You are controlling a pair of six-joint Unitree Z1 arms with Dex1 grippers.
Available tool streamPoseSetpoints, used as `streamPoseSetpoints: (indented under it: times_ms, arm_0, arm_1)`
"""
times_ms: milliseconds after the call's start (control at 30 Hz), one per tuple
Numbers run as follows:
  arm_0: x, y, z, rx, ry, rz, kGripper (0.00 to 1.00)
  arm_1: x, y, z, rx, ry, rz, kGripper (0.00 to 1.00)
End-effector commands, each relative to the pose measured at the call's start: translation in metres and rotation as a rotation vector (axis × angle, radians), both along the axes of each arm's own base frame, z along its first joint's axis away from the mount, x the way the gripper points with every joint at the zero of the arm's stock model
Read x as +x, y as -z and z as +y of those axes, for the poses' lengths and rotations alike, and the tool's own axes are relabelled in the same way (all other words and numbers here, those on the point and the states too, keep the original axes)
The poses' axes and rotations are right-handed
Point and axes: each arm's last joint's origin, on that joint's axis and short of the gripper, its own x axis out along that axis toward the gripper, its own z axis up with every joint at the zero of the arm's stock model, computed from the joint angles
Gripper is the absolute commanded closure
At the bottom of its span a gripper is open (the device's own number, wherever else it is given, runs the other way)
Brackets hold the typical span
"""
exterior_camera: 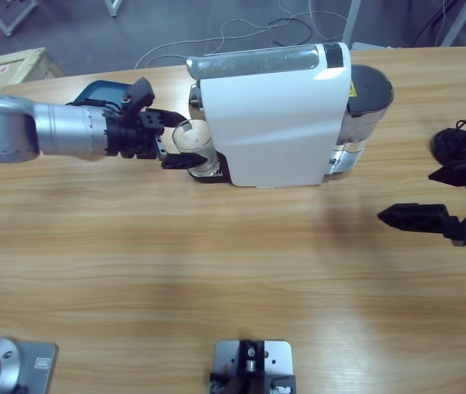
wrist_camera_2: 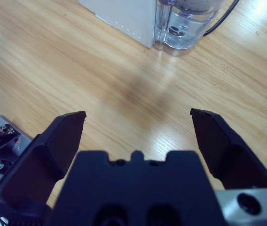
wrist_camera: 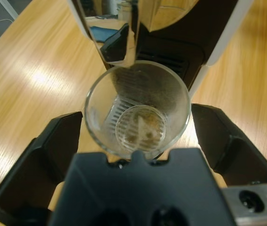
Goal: Pour coffee
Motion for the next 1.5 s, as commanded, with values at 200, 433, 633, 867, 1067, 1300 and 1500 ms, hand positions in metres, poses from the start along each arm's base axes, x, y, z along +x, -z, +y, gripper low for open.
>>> streamPoseSetpoints:
  times_ms: [200, 433, 633, 867, 1067, 1300, 1500]
  arm_0:
    - [0.010, 0.020, -0.017, 0.013, 0.002, 0.047, 0.013]
    - [0.014, 0.022, -0.020, 0.003, -0.013, 0.054, 0.053]
    - [0.012, 0.023, -0.020, -0.007, 0.014, 0.062, 0.483]
    - [0.007, 0.023, -0.016, -0.007, 0.028, 0.059, 1.000]
    - [0.003, 0.020, -0.010, -0.018, 0.033, 0.069, 1.000]
    - [-0.003, -0.009, 0.030, -0.057, -0.098, 0.030, 1.000]
    - [0.016, -0.043, 0.086, -0.069, -0.491, -0.088, 1.000]
  arm_1:
    - [0.001, 0.009, 0.004, -0.023, -0.023, 0.028, 0.000]
    - [0.002, 0.010, 0.005, -0.025, -0.021, 0.031, 0.000]
    - [0.002, 0.011, 0.005, -0.028, -0.021, 0.035, 0.000]
    - [0.001, 0.012, 0.004, -0.029, -0.020, 0.039, 0.000]
    - [0.001, 0.013, 0.004, -0.028, -0.019, 0.039, 0.000]
    - [0.002, 0.014, 0.005, -0.021, -0.010, 0.044, 0.000]
    - [0.004, 0.013, 0.007, -0.010, -0.009, 0.039, 0.000]
